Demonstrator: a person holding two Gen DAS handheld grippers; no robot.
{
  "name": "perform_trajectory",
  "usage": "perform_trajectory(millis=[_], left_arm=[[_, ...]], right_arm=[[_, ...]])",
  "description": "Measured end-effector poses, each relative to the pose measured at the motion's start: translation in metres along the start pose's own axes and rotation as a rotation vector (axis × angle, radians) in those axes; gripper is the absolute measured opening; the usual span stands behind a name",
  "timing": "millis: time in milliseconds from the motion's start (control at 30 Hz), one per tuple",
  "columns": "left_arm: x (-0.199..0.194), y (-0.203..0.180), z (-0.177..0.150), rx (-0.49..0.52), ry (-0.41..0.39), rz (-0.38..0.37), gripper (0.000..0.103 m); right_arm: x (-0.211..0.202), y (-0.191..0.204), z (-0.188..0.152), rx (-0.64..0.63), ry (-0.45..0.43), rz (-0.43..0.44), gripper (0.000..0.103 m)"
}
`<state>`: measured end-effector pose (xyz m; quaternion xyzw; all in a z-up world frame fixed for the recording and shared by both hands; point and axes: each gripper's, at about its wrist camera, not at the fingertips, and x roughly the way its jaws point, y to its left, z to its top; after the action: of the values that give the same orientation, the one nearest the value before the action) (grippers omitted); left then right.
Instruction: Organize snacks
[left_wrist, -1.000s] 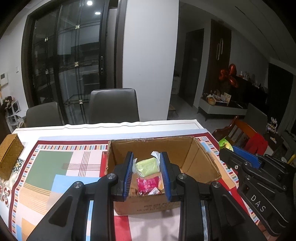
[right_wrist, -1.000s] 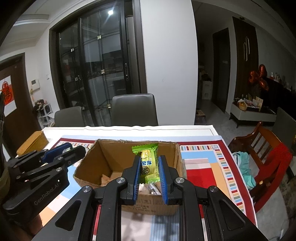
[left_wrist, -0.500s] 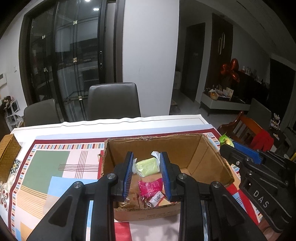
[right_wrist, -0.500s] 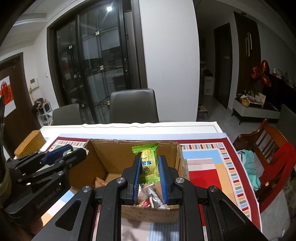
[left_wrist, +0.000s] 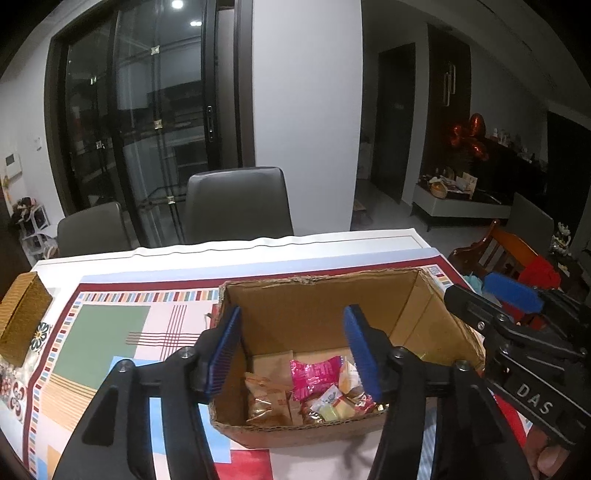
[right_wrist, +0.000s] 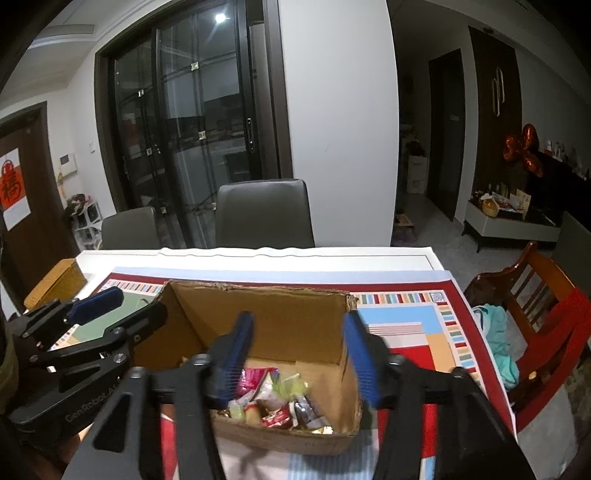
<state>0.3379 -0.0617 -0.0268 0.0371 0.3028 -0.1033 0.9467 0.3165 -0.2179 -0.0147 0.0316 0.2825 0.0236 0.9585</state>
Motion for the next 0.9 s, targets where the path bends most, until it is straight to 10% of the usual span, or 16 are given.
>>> perform_trajectory(millis=[433,900], left_arm=[[-0.030,0.008,-0.003,-0.028,-0.032,0.043,0.081],[-0.078,0.011,-0.012,-0.038,-0.080,0.067,0.084]], right_arm=[[-0.022,0.001,0.000,0.012,-0.017,-0.037,0.074],[-0.064,0.006,-0.008,0.010,-0.049,-0.055,0.077]])
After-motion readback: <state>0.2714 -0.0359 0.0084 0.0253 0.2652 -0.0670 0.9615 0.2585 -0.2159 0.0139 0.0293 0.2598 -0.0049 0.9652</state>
